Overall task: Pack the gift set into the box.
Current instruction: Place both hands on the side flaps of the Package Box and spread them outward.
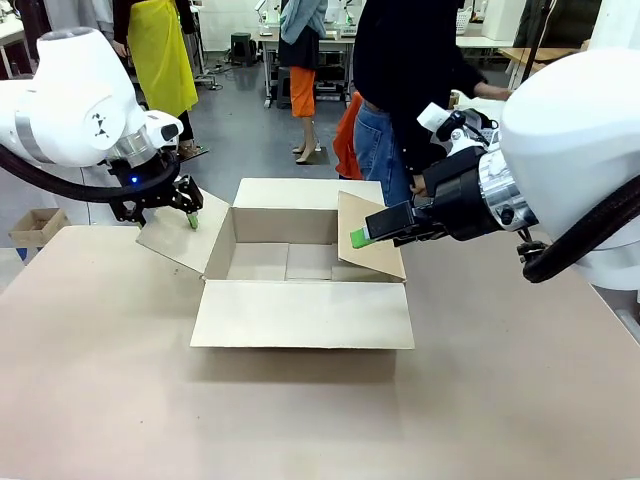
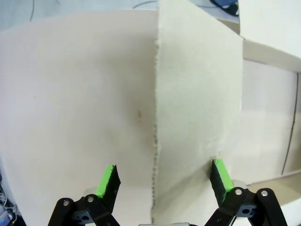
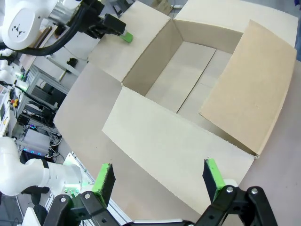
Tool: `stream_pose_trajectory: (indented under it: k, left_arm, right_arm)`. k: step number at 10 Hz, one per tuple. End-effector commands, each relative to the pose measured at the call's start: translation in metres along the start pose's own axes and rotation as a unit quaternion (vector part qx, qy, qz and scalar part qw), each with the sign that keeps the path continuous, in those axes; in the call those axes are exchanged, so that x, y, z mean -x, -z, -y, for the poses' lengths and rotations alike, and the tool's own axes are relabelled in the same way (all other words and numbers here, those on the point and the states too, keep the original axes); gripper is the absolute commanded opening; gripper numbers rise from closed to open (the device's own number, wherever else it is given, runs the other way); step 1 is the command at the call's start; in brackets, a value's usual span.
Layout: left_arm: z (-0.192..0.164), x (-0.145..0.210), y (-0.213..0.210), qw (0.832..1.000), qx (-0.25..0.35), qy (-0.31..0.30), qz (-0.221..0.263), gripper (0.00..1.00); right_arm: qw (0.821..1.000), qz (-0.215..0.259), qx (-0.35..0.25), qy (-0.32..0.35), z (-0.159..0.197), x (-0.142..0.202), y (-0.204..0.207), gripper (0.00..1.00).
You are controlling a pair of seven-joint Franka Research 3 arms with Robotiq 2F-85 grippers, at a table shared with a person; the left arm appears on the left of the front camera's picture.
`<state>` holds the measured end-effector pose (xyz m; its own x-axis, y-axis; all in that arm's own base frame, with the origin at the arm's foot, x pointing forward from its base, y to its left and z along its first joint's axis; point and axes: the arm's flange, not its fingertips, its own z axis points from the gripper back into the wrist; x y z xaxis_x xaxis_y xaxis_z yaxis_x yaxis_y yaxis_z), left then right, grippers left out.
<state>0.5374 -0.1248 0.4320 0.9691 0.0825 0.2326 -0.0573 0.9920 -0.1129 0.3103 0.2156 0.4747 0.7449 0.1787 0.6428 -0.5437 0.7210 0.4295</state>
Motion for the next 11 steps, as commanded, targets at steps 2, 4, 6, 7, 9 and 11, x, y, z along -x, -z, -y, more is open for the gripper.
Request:
stream_pose_trajectory:
  k: [2, 4, 6, 7, 9, 11]
  left_arm:
    - [0.003, 0.001, -0.014, 1.000, -0.022, -0.005, 0.015, 1.00]
    - [0.003, 0.001, -0.014, 1.000, -0.022, -0.005, 0.015, 1.00]
    - [0.003, 0.001, -0.014, 1.000, -0.022, -0.005, 0.015, 1.00]
    - [0.003, 0.001, -0.014, 1.000, -0.022, -0.005, 0.015, 1.00]
    - [0.003, 0.001, -0.014, 1.000, -0.022, -0.005, 0.015, 1.00]
    - [0.003, 0.001, -0.014, 1.000, -0.022, -0.005, 0.015, 1.00]
  right_arm:
    - [1.000, 0.000, 0.000, 0.000, 0.000, 0.000, 0.000, 1.00]
    - [0.979, -0.164, 0.114, -0.049, -0.032, -0.068, 0.039, 1.00]
    - [0.938, -0.274, 0.213, 0.024, -0.044, -0.120, 0.083, 1.00]
    - [0.927, -0.260, 0.266, 0.051, -0.048, -0.128, 0.097, 1.00]
    - [0.937, -0.113, 0.326, 0.060, -0.033, -0.109, 0.074, 1.00]
    - [0.938, -0.203, 0.279, 0.038, -0.017, -0.106, 0.079, 1.00]
